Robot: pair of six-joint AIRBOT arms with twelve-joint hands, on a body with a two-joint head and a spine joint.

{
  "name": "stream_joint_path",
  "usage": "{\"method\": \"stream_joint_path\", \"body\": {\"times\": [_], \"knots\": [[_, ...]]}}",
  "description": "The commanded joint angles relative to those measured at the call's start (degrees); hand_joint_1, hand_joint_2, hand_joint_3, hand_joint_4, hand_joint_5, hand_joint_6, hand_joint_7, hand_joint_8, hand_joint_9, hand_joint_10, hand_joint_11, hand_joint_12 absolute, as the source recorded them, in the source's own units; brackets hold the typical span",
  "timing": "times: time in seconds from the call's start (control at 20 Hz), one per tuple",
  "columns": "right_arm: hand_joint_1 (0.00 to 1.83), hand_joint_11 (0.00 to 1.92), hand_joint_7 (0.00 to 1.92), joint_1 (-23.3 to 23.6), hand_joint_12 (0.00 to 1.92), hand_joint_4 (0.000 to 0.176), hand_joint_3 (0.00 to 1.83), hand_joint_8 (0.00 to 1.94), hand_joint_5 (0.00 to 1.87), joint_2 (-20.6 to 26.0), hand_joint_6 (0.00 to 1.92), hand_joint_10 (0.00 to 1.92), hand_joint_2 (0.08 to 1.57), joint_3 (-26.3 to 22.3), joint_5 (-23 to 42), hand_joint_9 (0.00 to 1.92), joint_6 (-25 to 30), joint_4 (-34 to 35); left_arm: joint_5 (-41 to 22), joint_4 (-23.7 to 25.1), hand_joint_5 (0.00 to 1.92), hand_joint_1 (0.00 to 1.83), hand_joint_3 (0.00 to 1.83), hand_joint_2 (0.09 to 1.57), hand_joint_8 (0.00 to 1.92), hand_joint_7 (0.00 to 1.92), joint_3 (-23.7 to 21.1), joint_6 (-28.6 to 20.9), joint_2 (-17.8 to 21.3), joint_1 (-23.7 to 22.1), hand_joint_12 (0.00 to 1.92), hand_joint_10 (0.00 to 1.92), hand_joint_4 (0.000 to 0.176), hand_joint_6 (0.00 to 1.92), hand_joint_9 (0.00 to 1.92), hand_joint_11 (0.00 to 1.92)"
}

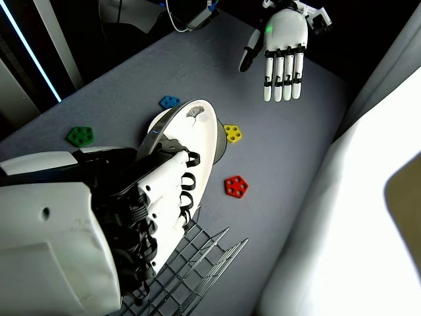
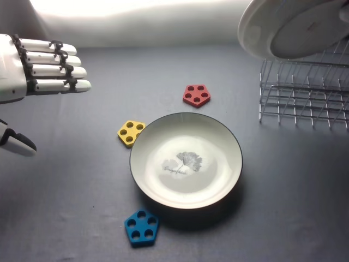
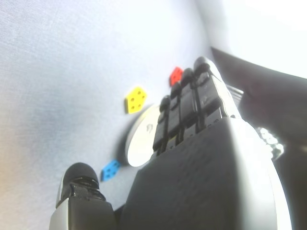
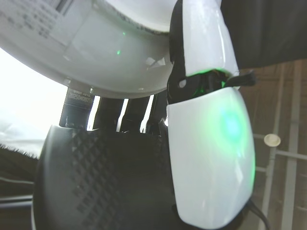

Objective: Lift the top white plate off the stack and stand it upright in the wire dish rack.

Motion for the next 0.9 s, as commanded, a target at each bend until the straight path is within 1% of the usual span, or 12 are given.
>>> {"method": "stream_joint_path", "body": {"times": [0.0,0.1,0.2,0.3,0.4,0.55,0.6,0.65,0.7,0.75,0.8,0.85], "knots": [[1.50,0.96,1.12,0.4,1.38,0.000,0.00,0.50,0.96,1.1,0.99,0.73,1.05,0.6,6.5,1.10,1.3,5.6,-3.1,-4.0,0.07,0.10,0.00,1.00,0.01,0.12,0.0,0.1,0.4,-1.4,0.01,0.01,0.000,0.00,0.12,0.11],[1.50,0.96,1.11,-0.2,1.37,0.000,0.00,0.51,0.97,1.1,0.98,0.74,1.05,0.9,5.3,1.09,1.3,6.4,-3.0,-4.0,0.07,0.12,0.00,0.99,0.01,0.12,0.0,0.1,0.5,-1.4,0.00,0.00,0.000,0.00,0.12,0.11],[1.50,0.94,1.11,-1.2,1.40,0.000,0.00,0.51,0.97,1.0,0.97,0.75,1.06,1.8,4.9,1.09,1.7,7.3,-3.0,-4.0,0.07,0.11,0.00,0.99,0.00,0.11,-0.1,0.1,0.5,-1.4,0.01,0.01,0.000,0.00,0.13,0.13],[1.50,0.94,1.14,-2.9,1.39,0.000,0.00,0.45,0.98,0.7,0.95,0.73,1.05,3.1,4.9,1.11,2.2,8.1,-2.8,-4.0,0.06,0.11,0.00,1.00,0.00,0.11,-0.2,0.1,0.5,-1.4,0.01,0.00,0.000,0.00,0.12,0.12],[1.50,0.93,1.11,-3.9,1.41,0.000,0.00,0.50,0.97,0.2,0.96,0.73,1.06,4.5,4.9,1.11,2.5,9.2,-3.0,-4.0,0.07,0.11,0.00,1.00,0.00,0.11,-0.2,0.1,0.5,-1.4,0.01,0.00,0.000,0.00,0.11,0.12],[1.50,0.94,1.11,-3.8,1.41,0.000,0.00,0.50,0.97,-0.1,0.96,0.74,1.06,5.1,4.7,1.11,2.5,10.4,-3.0,-4.0,0.06,0.12,0.00,1.00,0.00,0.10,-0.2,0.1,0.5,-1.4,0.00,0.00,0.000,0.00,0.10,0.10],[1.50,0.96,1.15,-3.7,1.37,0.000,0.00,0.42,0.99,-0.1,0.93,0.70,1.05,5.2,4.5,1.14,2.5,10.6,-3.0,-4.0,0.07,0.13,0.00,0.99,0.01,0.12,-0.2,0.1,0.5,-1.4,0.01,0.01,0.000,0.01,0.13,0.13],[1.50,0.96,1.15,-3.7,1.37,0.000,0.00,0.42,0.99,-0.2,0.93,0.70,1.05,5.3,4.4,1.14,2.5,10.7,-3.0,-4.0,0.07,0.13,0.00,0.99,0.01,0.12,-0.2,0.1,0.5,-1.4,0.01,0.01,0.000,0.01,0.13,0.13],[1.50,0.96,1.12,-3.7,1.37,0.000,0.00,0.48,0.98,-0.2,0.96,0.72,1.05,5.4,4.2,1.11,2.5,10.9,-3.0,-4.0,0.06,0.11,0.00,1.00,0.00,0.11,-0.2,0.1,0.5,-1.4,0.01,0.01,0.000,0.00,0.12,0.12],[1.50,0.95,1.16,-3.7,1.39,0.000,0.00,0.45,0.97,-0.3,0.97,0.70,1.05,5.4,3.6,1.12,2.5,11.1,-2.9,-3.9,0.05,0.11,0.00,1.00,0.00,0.10,-0.2,0.1,0.5,-1.4,0.00,0.00,0.000,0.00,0.11,0.10],[1.50,0.94,1.12,-3.9,1.39,0.000,0.00,0.50,0.96,-0.4,0.99,0.73,1.06,5.5,2.5,1.10,2.5,11.8,-2.9,-3.8,0.07,0.13,0.00,1.00,0.01,0.11,-0.2,0.1,0.5,-1.4,0.01,0.01,0.000,0.01,0.12,0.12],[1.50,0.95,1.13,-4.1,1.39,0.000,0.00,0.48,0.97,-0.4,0.98,0.71,1.05,5.5,1.7,1.11,2.5,12.5,-2.9,-3.8,0.06,0.13,0.00,1.00,0.00,0.11,-0.2,0.1,0.5,-1.4,0.01,0.00,0.000,0.01,0.12,0.12]]}}
